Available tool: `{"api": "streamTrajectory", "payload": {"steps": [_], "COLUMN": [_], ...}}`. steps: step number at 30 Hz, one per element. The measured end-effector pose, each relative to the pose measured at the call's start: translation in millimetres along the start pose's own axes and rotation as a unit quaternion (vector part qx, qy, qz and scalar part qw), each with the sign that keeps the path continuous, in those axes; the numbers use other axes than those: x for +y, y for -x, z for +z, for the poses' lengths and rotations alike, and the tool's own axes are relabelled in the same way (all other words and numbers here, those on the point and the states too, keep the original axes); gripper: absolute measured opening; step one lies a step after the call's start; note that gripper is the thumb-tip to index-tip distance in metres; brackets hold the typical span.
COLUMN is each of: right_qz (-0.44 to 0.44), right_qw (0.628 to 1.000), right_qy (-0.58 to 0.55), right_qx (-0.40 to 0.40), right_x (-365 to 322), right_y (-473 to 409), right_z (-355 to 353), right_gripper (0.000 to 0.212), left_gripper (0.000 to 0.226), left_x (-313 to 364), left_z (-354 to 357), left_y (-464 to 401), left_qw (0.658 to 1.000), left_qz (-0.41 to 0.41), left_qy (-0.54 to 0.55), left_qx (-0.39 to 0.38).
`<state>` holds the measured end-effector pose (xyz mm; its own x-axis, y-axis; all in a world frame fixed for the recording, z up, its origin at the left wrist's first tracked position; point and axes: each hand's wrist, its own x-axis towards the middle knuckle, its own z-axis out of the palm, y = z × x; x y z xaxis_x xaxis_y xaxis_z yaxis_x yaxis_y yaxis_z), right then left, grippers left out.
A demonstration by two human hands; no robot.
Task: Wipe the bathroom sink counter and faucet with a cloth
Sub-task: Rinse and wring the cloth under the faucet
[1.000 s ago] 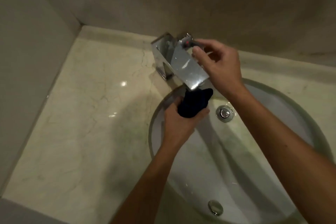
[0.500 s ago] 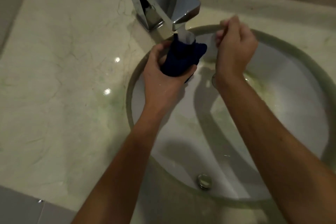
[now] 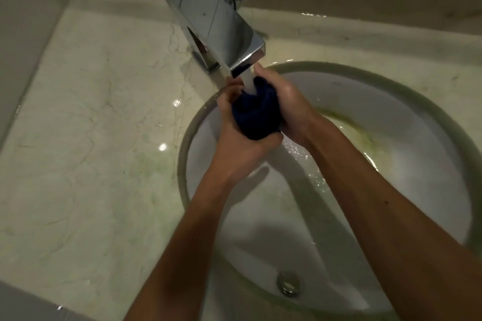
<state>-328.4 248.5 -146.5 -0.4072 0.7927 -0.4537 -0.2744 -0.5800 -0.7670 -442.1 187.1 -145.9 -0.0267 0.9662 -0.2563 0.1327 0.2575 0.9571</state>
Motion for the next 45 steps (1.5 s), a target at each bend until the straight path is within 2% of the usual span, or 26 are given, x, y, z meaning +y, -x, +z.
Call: {"api": "streamTrajectory", "payload": {"steps": [2,4,7,9,12,15,19,21,24,29,32,35,38,40,42,44,45], "right_qz": [-0.015,-0.041,-0.052,-0.037,-0.022,-0.066,-0.197,-0.257,-0.315,-0.264,-0.243,-0.254,-0.292,-0.309,-0.313,-0.253,-0.188], "right_qw": [0.998,0.991,0.987,0.987,0.987,0.966,0.894,0.865,0.858,0.916,0.926,0.922,0.911,0.92,0.921,0.931,0.942], "right_qy": [0.066,0.126,0.148,0.153,0.142,0.161,0.205,0.191,0.171,0.164,0.186,0.17,0.177,0.132,0.104,0.141,0.173], "right_qx": [0.005,-0.007,-0.029,-0.011,0.069,0.193,0.347,0.387,0.367,0.253,0.22,0.237,0.232,0.203,0.208,0.221,0.215], "right_x": [1,1,5,5,4,6,-4,-18,-44,-81,-85,-81,-72,-63,-51,-37,-29], "right_y": [-2,-1,-4,-6,-6,-1,16,20,14,-1,1,3,9,13,15,15,16], "right_z": [-3,-4,-6,-4,2,-1,-3,1,9,18,26,35,38,31,12,-12,-24], "right_gripper": [0.039,0.036,0.045,0.044,0.033,0.026,0.022,0.023,0.021,0.051,0.044,0.026,0.025,0.024,0.022,0.017,0.016], "left_gripper": [0.089,0.078,0.068,0.065,0.057,0.049,0.039,0.037,0.043,0.036,0.037,0.035,0.029,0.027,0.035,0.034,0.035], "left_x": [0,2,-2,-5,-9,-16,-29,-32,-26,-12,-7,-7,-2,-6,-8,-2,1], "left_z": [6,10,9,8,11,12,13,14,16,20,21,21,22,20,16,13,13], "left_y": [1,2,2,3,6,4,-3,-8,-14,-21,-24,-26,-25,-22,-15,-8,-5], "left_qw": [1.0,0.999,0.998,0.998,0.997,0.995,0.988,0.985,0.983,0.981,0.98,0.981,0.978,0.981,0.986,0.983,0.979], "left_qz": [-0.003,-0.022,-0.03,-0.026,-0.012,-0.014,-0.03,-0.038,-0.024,-0.003,-0.003,-0.005,-0.042,-0.039,-0.048,-0.05,-0.054], "left_qy": [0.008,0.005,-0.018,-0.011,0.014,0.027,0.049,0.063,0.086,0.115,0.131,0.129,0.155,0.135,0.122,0.167,0.196], "left_qx": [0.015,0.038,0.056,0.061,0.07,0.097,0.144,0.157,0.162,0.159,0.152,0.142,0.131,0.132,0.1,0.058,0.03]}}
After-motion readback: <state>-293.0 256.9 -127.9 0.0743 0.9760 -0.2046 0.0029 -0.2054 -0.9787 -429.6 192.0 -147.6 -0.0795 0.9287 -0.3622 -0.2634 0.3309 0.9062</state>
